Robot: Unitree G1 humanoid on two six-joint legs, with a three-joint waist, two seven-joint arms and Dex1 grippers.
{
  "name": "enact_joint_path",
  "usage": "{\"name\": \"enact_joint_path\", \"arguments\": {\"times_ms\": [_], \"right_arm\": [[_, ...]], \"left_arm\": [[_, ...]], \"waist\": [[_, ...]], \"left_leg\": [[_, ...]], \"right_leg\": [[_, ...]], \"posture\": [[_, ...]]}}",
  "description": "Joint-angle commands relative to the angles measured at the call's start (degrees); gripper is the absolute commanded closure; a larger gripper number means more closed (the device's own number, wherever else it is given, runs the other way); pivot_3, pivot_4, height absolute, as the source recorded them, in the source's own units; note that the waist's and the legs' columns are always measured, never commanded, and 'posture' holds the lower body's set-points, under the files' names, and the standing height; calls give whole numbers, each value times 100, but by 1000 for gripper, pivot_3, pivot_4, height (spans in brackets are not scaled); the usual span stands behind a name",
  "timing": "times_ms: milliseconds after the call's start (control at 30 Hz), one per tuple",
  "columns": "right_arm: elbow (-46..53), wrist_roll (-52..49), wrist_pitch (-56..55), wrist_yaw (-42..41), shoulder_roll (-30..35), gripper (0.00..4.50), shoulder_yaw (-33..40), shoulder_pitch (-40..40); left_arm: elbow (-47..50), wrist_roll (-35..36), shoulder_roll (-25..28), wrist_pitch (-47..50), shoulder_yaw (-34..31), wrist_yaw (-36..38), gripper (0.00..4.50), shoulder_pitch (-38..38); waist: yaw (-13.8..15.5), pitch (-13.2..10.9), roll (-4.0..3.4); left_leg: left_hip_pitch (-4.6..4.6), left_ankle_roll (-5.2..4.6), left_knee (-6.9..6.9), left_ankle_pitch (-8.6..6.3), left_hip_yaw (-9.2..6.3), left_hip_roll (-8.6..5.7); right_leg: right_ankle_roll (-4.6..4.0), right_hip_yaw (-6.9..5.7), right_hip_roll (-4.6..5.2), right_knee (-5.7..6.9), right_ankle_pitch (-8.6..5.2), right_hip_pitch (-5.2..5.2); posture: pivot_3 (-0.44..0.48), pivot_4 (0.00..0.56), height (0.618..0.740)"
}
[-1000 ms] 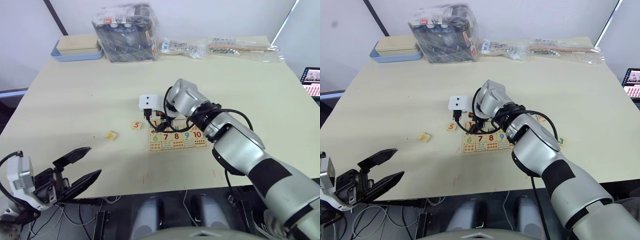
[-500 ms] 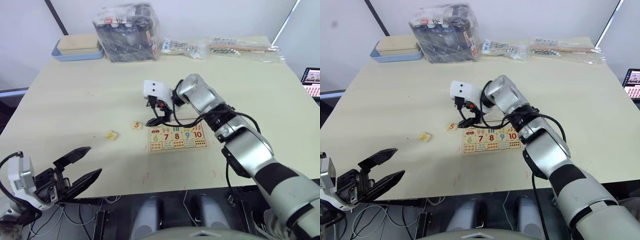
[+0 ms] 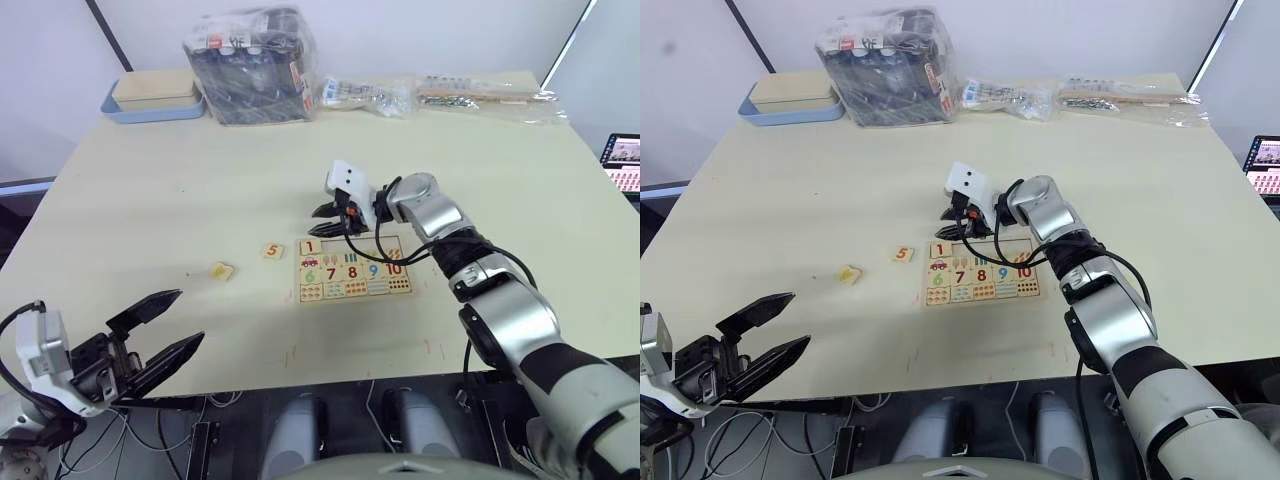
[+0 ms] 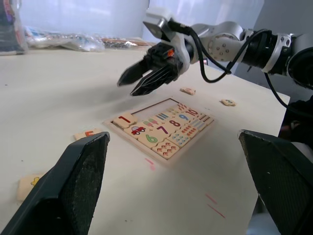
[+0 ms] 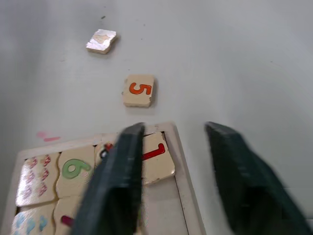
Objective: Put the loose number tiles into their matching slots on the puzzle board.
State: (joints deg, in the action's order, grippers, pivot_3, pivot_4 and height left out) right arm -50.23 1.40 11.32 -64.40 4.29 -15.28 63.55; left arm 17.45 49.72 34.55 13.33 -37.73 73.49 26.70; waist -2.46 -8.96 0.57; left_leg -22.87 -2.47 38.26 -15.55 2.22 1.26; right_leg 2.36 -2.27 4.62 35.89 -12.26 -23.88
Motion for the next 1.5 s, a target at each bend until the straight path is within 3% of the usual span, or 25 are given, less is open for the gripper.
{"name": "enact_joint_path", "arguments": {"times_ms": [33,533,1500], "right_arm": [[-120,-90,-227,177,-52,4457,178,52],[-596,0,-616,669,-193,4457,230,-94],[-668,244,-588,610,-257,4457,130,-162]], "left_arm": [[119,58,46,-56,-44,2,0,-28],[170,4,9,-76,-12,-57,0,-35],[182,8,-14,-111,46,-101,0,29]], "waist": [[5,0,-1],[2,-1,-1],[2,-2,-3]], "left_leg": [[0,0,0,0,0,0],[0,1,0,1,0,0],[0,1,0,1,0,0]], "right_leg": [[0,0,0,0,0,0],[0,1,0,0,0,1],[0,1,0,0,0,0]], "posture": [[0,150,740],[0,150,740],[0,150,740]]}}
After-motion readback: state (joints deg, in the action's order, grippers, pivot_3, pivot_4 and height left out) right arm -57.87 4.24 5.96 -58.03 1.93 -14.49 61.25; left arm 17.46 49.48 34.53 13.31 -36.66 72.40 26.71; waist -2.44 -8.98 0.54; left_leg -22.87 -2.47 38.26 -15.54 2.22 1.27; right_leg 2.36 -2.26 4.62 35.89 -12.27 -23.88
